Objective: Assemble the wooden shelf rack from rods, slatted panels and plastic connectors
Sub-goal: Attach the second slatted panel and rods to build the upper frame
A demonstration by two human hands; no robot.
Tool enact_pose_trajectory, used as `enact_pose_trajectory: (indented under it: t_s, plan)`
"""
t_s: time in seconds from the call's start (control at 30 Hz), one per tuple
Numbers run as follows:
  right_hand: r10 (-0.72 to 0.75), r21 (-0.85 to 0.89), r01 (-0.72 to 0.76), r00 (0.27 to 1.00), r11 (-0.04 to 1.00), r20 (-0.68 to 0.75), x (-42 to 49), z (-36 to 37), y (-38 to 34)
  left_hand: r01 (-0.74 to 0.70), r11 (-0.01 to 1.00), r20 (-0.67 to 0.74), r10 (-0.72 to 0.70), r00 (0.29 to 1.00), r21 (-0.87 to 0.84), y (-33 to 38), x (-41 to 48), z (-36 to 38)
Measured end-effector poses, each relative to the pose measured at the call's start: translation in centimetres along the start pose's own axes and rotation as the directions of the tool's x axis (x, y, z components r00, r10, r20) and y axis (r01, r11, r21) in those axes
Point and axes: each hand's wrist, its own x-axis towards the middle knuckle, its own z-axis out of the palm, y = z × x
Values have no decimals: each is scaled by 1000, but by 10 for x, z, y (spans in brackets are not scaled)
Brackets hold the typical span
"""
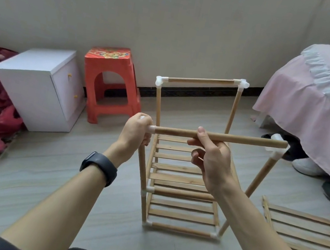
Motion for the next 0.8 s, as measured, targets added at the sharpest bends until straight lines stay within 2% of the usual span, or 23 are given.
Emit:
enact_pose_trajectory:
  t_s: [0.2, 0.37, 0.43, 0.47, 0.53, 0.57, 0.63, 0.7, 0.73, 0.77, 0.8]
  plan:
    - [33, -12, -33, 999, 999, -9, 9, 12, 3, 10, 1000, -45, -9, 999, 3, -3, -1, -4]
    - [168, -85, -157, 975, 984, 143, 3, -2, -7, -1, 996, 87, -7, 996, 91, 4, -2, -13]
    - [171, -204, -134, 969, 970, 177, -5, -14, -12, -7, 978, 38, -1, 999, 211, 8, -6, -10]
    - [133, -268, -84, 977, 960, 168, -11, -23, -13, -20, 940, -36, 34, 999, 340, 11, -8, -9]
    - [-79, -365, 104, 993, 925, 83, -22, -43, -12, -107, 739, -145, 269, 952, 666, 19, -11, -2]
    - [-235, -399, 221, 972, 890, 12, -27, -55, -13, -188, 609, -118, 425, 897, 770, 26, -14, 6]
    - [-520, -510, 384, 841, 770, -151, -30, -79, -17, -370, 429, 39, 608, 793, 824, 43, -20, 32]
    - [-660, -600, 399, 686, 693, -306, -25, -102, -26, -517, 338, 232, 615, 754, 786, 55, -23, 68]
    - [-666, -600, 379, 646, 705, -374, -20, -113, -31, -575, 295, 331, 586, 739, 763, 59, -24, 88]
    - [-635, -580, 344, 644, 738, -426, -13, -124, -36, -625, 259, 421, 548, 723, 736, 60, -24, 109]
    - [-577, -551, 299, 683, 779, -447, -6, -135, -40, -664, 240, 495, 501, 709, 708, 60, -24, 129]
